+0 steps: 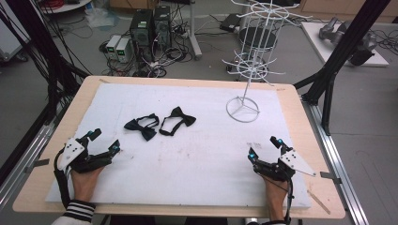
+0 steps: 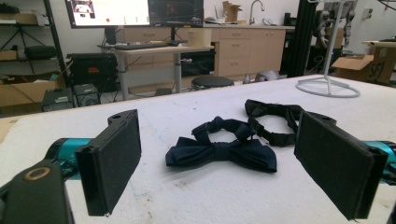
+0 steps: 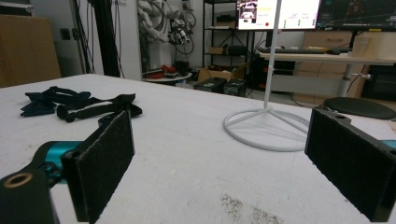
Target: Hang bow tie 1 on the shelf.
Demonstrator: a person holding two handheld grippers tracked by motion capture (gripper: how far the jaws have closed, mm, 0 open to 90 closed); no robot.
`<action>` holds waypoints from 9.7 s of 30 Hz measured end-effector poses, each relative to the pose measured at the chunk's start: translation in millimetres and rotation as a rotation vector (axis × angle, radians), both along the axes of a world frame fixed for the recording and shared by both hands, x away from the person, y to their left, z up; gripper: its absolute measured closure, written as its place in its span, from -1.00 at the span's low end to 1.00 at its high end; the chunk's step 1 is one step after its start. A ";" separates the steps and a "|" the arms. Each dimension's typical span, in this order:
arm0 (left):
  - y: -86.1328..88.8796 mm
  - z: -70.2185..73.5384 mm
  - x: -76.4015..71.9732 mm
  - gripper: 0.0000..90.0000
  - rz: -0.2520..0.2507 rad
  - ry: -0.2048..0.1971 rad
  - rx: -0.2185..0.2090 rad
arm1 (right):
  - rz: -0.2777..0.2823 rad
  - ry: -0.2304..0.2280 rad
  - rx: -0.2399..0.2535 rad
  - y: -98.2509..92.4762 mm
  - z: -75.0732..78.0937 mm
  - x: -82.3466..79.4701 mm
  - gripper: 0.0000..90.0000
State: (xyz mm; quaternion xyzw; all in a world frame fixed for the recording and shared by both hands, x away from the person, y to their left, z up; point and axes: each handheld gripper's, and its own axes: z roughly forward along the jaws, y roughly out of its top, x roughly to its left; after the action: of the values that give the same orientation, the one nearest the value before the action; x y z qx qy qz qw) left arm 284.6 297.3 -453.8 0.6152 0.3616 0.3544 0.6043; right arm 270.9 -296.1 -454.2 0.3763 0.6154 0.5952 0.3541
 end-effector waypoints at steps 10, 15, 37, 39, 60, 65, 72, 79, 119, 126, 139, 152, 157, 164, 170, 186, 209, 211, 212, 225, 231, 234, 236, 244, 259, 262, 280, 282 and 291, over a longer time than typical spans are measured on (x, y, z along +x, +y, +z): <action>-0.8 -0.3 -0.9 -0.66 0.004 -0.011 -0.002 | -0.004 0.001 0.006 -0.8 -0.1 0.1 -0.83; -0.1 -0.3 -0.9 -0.66 0.003 -0.009 -0.003 | -0.009 0.000 0.007 -1.0 0.0 0.8 -0.83; 0.4 22.5 9.4 -0.70 -0.060 0.052 0.064 | -0.018 -0.001 -0.002 0.3 0.0 -0.2 -0.83; 0.3 29.1 12.1 -0.70 -0.077 0.053 0.084 | -0.018 -0.001 -0.002 0.2 0.0 -0.2 -0.83; -11.9 63.3 57.5 -0.70 -0.251 0.180 0.255 | -0.022 -0.004 -0.005 0.0 0.1 0.4 -0.83; -11.7 68.0 67.6 -0.70 -0.265 0.210 0.281 | -0.021 -0.006 -0.006 -0.1 0.0 0.6 -0.83; -11.0 75.8 82.3 -0.69 -0.294 0.253 0.320 | -0.022 0.001 0.002 0.0 -0.1 0.0 -0.83; -8.8 82.4 99.8 -0.63 -0.364 0.331 0.337 | -0.024 -0.001 0.002 0.0 -0.1 -0.1 -0.83; -18.7 56.4 174.9 -0.67 -0.485 0.660 0.566 | -0.032 -0.009 0.013 -0.7 -0.4 -0.8 -0.83; -20.1 58.6 177.5 -0.66 -0.487 0.675 0.621 | -0.035 -0.010 0.012 -0.6 -0.4 -0.9 -0.83; -38.9 64.6 183.4 -0.63 -0.529 0.691 0.750 | -0.038 -0.011 0.017 -0.9 -0.5 -1.0 -0.83; -51.5 47.3 188.3 -0.43 -0.559 0.699 0.876 | -0.040 -0.010 0.015 -0.9 -0.5 -1.2 -0.83; -55.2 45.0 190.3 -0.39 -0.569 0.697 0.897 | -0.040 -0.012 0.016 -0.8 -0.5 -1.2 -0.83; -54.6 39.9 193.5 -0.28 -0.589 0.715 0.915 | -0.040 -0.012 0.016 -0.8 -0.5 -1.3 -0.83; -54.9 39.7 193.9 -0.14 -0.605 0.725 0.926 | -0.040 -0.007 0.019 -0.7 -0.5 -1.7 -0.83; -60.1 44.5 185.3 0.74 -0.550 0.779 0.911 | -0.039 -0.015 0.015 -0.7 -0.7 -1.7 -0.83; -45.0 60.8 177.4 0.74 -0.529 0.779 0.797 | -0.040 -0.016 0.009 -0.7 -0.5 -1.1 -0.83; -43.9 64.2 174.8 0.74 -0.522 0.765 0.776 | -0.037 -0.010 0.008 -0.4 -0.3 -0.8 -0.83; -43.3 66.3 173.6 0.74 -0.520 0.758 0.777 | -0.033 -0.010 0.004 0.0 -0.2 -0.9 -0.83; -41.0 88.7 159.8 0.75 -0.528 0.658 0.653 | -0.031 -0.009 0.004 0.1 -0.2 -0.9 -0.83; -47.3 99.0 152.6 0.75 -0.556 0.611 0.583 | -0.030 0.014 0.047 -3.6 0.5 1.2 -0.83; -51.7 102.6 148.0 0.75 -0.555 0.588 0.586 | -0.031 0.021 0.060 -5.2 0.8 1.5 -0.83; -53.8 103.9 145.5 0.75 -0.546 0.573 0.582 | -0.033 0.024 0.075 -6.6 1.5 1.8 -0.83; -59.8 104.7 139.5 0.74 -0.547 0.546 0.548 | 0.022 0.017 0.100 -5.6 15.3 2.4 -0.83; -80.9 120.8 124.4 0.74 -0.588 0.477 0.450 | 0.142 0.038 0.132 3.7 49.0 15.4 -0.83; -82.9 125.9 120.6 0.74 -0.605 0.454 0.429 | 0.185 0.043 0.144 6.7 56.7 20.4 -0.83; -92.6 131.4 111.8 0.74 -0.660 0.412 0.397 | 0.369 0.043 0.037 25.7 87.5 40.5 -0.83; -95.0 131.1 111.7 0.74 -0.665 0.414 0.398 | 0.395 0.042 0.021 28.5 88.8 42.9 -0.83; -106.7 132.2 109.3 0.74 -0.681 0.410 0.391 | 0.480 0.076 -0.005 38.6 88.0 55.4 -0.83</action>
State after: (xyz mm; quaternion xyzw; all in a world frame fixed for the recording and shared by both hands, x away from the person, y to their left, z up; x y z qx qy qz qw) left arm 393.9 190.6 -321.6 0.8596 0.1770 0.0676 0.4745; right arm 326.4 -257.4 -366.2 0.2406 0.7017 0.6460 0.1801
